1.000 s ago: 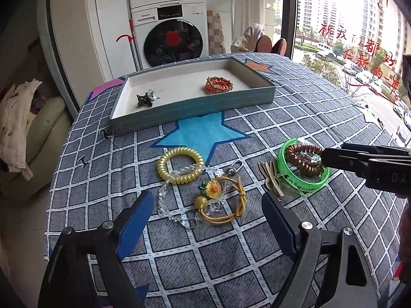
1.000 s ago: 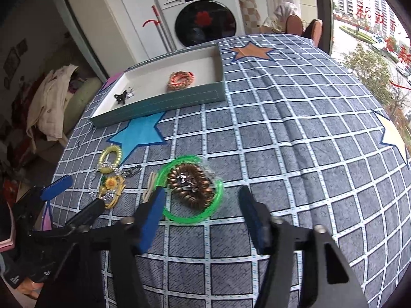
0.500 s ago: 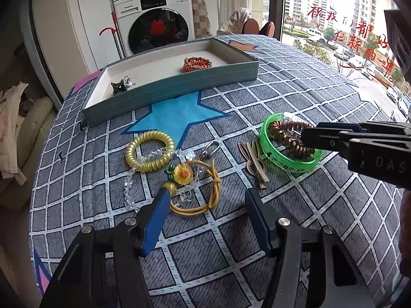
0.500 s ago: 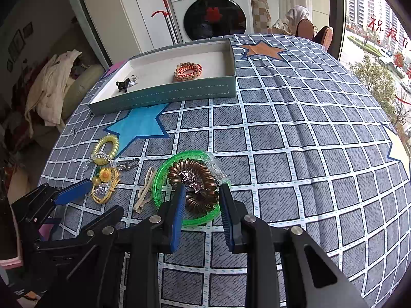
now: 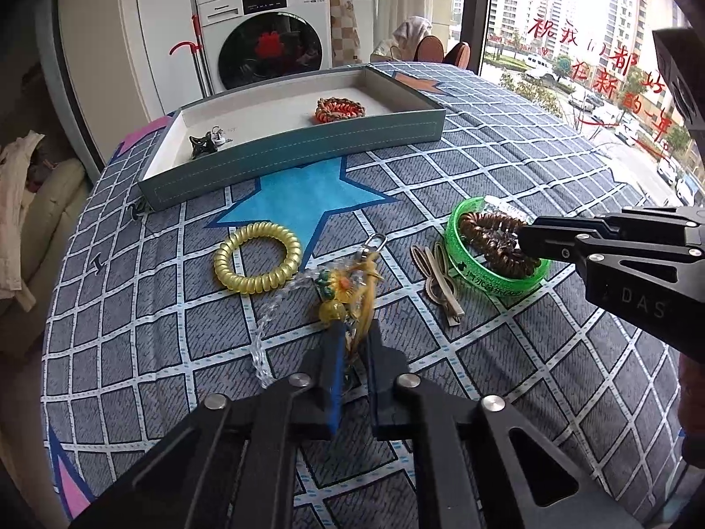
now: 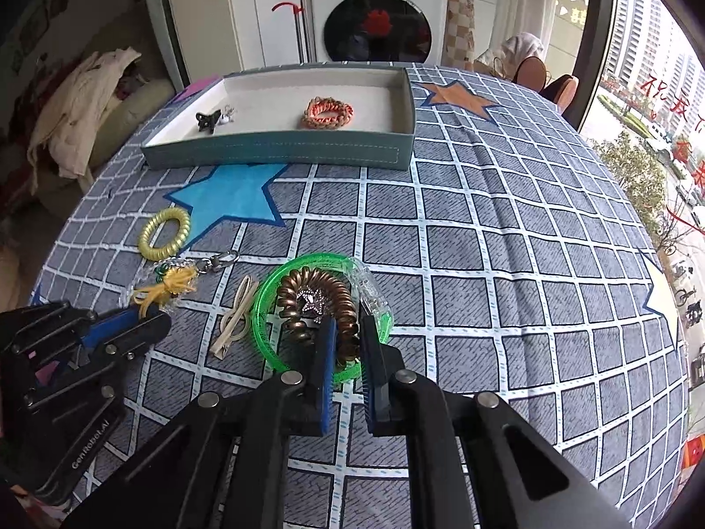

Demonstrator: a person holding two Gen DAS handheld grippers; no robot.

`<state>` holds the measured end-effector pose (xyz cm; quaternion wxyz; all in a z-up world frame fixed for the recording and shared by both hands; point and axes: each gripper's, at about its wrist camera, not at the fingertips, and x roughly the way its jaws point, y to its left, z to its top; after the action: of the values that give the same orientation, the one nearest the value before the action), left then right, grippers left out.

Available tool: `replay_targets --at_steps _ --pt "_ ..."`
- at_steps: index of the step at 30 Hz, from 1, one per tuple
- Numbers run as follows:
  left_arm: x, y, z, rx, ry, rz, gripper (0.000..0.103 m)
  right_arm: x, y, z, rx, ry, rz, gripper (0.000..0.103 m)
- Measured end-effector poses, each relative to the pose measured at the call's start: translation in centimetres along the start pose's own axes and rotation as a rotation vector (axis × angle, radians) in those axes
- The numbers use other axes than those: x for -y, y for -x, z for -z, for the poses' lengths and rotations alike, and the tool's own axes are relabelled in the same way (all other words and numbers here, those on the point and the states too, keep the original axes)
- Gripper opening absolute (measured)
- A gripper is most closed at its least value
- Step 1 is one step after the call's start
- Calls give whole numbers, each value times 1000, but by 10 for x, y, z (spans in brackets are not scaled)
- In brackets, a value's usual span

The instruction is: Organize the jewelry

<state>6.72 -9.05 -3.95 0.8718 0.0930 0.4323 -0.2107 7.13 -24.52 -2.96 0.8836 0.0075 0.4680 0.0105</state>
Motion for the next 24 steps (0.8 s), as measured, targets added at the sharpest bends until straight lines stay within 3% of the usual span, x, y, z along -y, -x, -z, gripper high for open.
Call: replay_targets --at_steps 10,24 --pt "-17 23 -2 36 76 88 23 14 24 -4 56 -87 -76 12" --pt "-37 47 -7 82 101 70 23 11 37 -6 83 -95 -103 12"
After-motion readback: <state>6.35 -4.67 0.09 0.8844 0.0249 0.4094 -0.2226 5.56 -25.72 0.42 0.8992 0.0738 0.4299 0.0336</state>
